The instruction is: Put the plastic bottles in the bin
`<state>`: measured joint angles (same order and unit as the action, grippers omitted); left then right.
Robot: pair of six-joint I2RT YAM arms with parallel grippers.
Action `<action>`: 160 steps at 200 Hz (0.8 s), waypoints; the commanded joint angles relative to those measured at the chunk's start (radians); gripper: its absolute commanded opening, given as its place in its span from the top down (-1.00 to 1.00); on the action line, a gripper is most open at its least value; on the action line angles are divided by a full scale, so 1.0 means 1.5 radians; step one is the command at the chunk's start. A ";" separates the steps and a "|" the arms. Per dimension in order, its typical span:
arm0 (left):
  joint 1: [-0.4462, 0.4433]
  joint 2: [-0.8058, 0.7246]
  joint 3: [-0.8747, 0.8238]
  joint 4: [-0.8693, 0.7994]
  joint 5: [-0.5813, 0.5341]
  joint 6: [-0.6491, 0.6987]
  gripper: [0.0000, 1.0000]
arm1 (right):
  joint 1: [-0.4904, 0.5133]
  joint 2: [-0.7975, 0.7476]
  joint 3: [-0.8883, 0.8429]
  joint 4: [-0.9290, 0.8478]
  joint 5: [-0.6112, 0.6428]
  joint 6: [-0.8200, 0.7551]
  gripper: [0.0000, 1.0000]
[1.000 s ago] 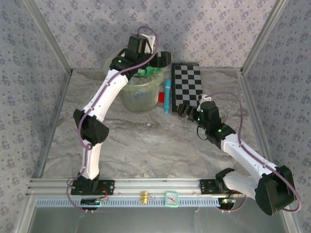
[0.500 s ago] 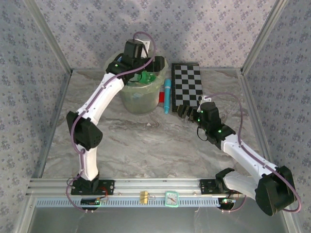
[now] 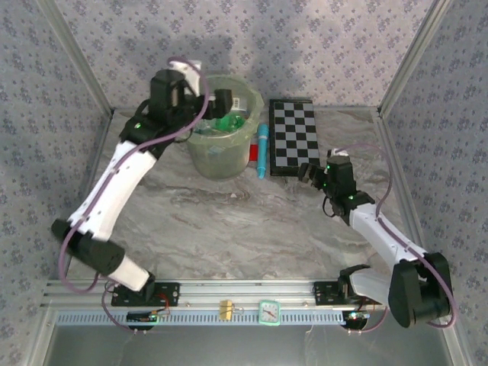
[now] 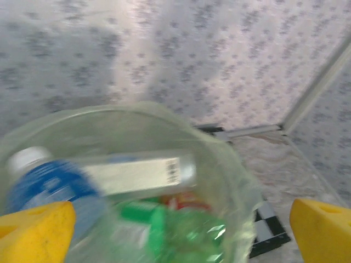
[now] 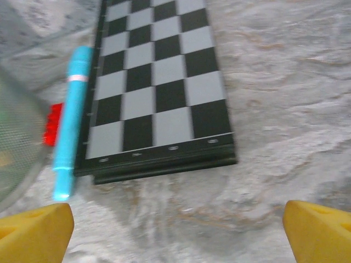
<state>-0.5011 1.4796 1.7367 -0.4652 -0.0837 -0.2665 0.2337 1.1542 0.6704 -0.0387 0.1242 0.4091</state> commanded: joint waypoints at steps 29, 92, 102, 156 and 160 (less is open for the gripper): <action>0.127 -0.221 -0.349 0.097 -0.238 -0.006 -1.00 | -0.089 0.069 0.011 0.013 0.048 -0.085 -1.00; 0.214 -0.383 -0.734 0.255 -0.387 -0.083 -1.00 | -0.130 0.146 0.015 0.085 0.109 -0.154 -0.99; 0.216 -0.381 -0.770 0.287 -0.390 -0.085 -1.00 | -0.129 0.161 0.007 0.106 0.126 -0.168 -1.00; 0.216 -0.239 -0.817 0.415 -0.417 -0.020 -1.00 | -0.128 0.223 -0.035 0.255 0.075 -0.219 -1.00; 0.216 -0.227 -0.816 0.424 -0.418 -0.014 -1.00 | -0.129 0.225 -0.033 0.252 0.071 -0.226 -1.00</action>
<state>-0.1822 1.0580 0.5125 0.0063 -0.6521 -0.3401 0.0433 1.4757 0.6388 0.2184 0.2642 0.1394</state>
